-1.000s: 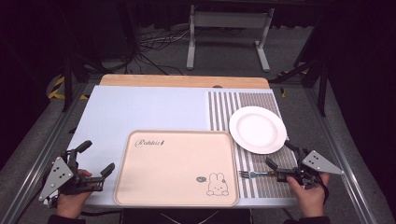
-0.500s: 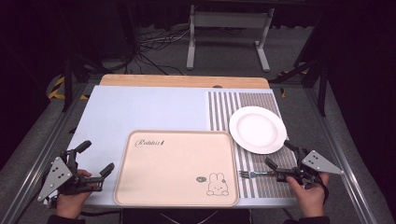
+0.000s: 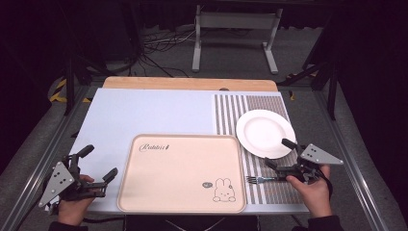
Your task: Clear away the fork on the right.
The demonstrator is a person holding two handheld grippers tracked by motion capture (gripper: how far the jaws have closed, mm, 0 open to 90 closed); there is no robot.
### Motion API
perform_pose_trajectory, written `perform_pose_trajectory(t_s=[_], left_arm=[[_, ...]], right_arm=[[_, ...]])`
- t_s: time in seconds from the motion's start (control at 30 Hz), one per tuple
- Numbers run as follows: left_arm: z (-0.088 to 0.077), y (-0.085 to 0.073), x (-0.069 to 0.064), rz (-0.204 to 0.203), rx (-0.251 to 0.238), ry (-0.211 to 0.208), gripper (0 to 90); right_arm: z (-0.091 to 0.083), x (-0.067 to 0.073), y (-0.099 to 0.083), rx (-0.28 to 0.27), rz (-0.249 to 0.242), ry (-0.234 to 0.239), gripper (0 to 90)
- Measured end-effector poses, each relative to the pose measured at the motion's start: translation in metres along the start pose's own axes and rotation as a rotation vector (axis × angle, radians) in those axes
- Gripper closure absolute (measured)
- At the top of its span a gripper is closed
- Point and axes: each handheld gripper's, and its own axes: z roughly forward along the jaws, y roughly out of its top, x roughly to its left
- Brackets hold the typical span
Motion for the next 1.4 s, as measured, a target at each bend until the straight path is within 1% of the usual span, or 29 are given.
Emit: perform_pose_trajectory(t_s=[0.03,0.1,0.13,0.17,0.23,0.37,0.4,0.43,0.47,0.5,0.53,0.57,0.6,0.67,0.7,0.73,0.77,0.83,0.93,0.97,1.03,1.07,1.13,1.17,1.2,1.23,1.27,1.3,1.4], left_arm=[[0.000,0.000,0.000,-0.002,0.000,0.000,0.0],[0.000,0.000,0.000,-0.003,0.000,0.002,0.0],[0.000,0.000,0.000,-0.005,-0.001,0.003,0.0],[0.000,0.000,0.000,-0.006,-0.002,0.002,0.0],[0.000,0.000,0.000,-0.004,-0.001,0.002,0.0],[0.000,0.000,0.000,-0.005,-0.001,0.002,0.0],[0.000,0.000,0.000,-0.005,-0.001,0.003,0.0],[0.000,0.000,0.000,-0.007,-0.001,0.003,0.0],[0.000,0.000,0.000,-0.009,0.000,0.004,0.0],[0.000,0.000,0.000,-0.008,0.000,0.005,0.0],[0.000,0.000,0.000,-0.010,0.000,0.005,0.0],[0.000,0.000,0.000,-0.011,-0.001,0.004,0.0],[0.000,0.000,0.000,-0.010,0.000,0.005,0.0],[-0.001,0.000,0.000,-0.009,-0.004,0.005,0.0],[-0.001,0.000,0.001,-0.009,-0.006,0.006,0.0],[-0.001,0.000,0.001,-0.009,-0.006,0.006,0.0],[-0.001,0.000,0.001,-0.011,-0.005,0.006,0.0],[-0.001,-0.001,0.001,-0.011,-0.002,0.006,0.0],[-0.001,-0.001,0.001,-0.010,-0.002,0.007,0.0],[-0.001,0.000,0.001,-0.010,-0.002,0.007,0.0],[-0.001,0.000,0.001,-0.011,-0.005,0.007,0.0],[0.000,0.000,0.001,-0.011,-0.003,0.007,0.0],[0.000,-0.001,0.001,-0.011,-0.003,0.008,0.0],[0.000,-0.001,0.001,-0.012,-0.004,0.007,0.0],[0.000,-0.001,0.001,-0.012,-0.004,0.007,0.0],[0.000,-0.001,0.001,-0.013,-0.004,0.007,0.0],[0.000,-0.001,0.001,-0.012,-0.004,0.007,0.0],[0.000,-0.001,0.001,-0.011,-0.006,0.007,0.0],[0.001,-0.002,0.002,-0.017,-0.002,0.005,0.0]], right_arm=[[0.002,0.000,0.001,0.011,-0.002,0.007,2.8],[0.005,0.001,0.007,0.050,-0.025,0.018,3.2],[0.005,0.001,0.007,0.050,-0.025,0.018,3.2],[0.007,0.001,0.012,0.082,-0.056,0.032,4.7],[0.008,0.001,0.017,0.112,-0.099,0.051,7.0],[0.010,0.000,0.027,0.195,-0.147,0.069,6.2],[0.010,0.000,0.027,0.195,-0.147,0.069,6.2],[0.011,0.001,0.033,0.240,-0.172,0.082,6.2],[0.012,0.001,0.035,0.262,-0.178,0.096,7.2],[0.012,0.001,0.035,0.262,-0.178,0.096,7.2],[0.012,0.001,0.037,0.291,-0.185,0.115,8.5],[0.013,0.002,0.039,0.325,-0.207,0.124,8.7],[0.013,0.002,0.041,0.342,-0.221,0.124,9.2],[0.013,0.001,0.045,0.393,-0.239,0.152,11.4],[0.013,0.000,0.046,0.410,-0.251,0.149,11.3],[0.013,0.000,0.046,0.410,-0.251,0.149,11.3],[0.013,-0.001,0.048,0.450,-0.273,0.157,12.2],[0.013,-0.002,0.050,0.483,-0.299,0.164,12.7],[0.013,-0.002,0.051,0.528,-0.301,0.199,16.9],[0.013,-0.002,0.051,0.528,-0.301,0.199,16.9],[0.014,-0.001,0.053,0.568,-0.319,0.210,16.8],[0.015,-0.001,0.053,0.601,-0.346,0.223,16.7],[0.016,0.000,0.053,0.610,-0.347,0.228,16.8],[0.017,0.000,0.053,0.648,-0.363,0.243,16.8],[0.018,0.001,0.052,0.669,-0.372,0.253,17.0],[0.018,0.001,0.052,0.685,-0.376,0.257,17.1],[0.018,0.001,0.052,0.685,-0.376,0.257,17.1],[0.020,0.002,0.050,0.718,-0.388,0.281,17.6],[0.021,0.003,0.047,0.758,-0.399,0.298,18.0]])
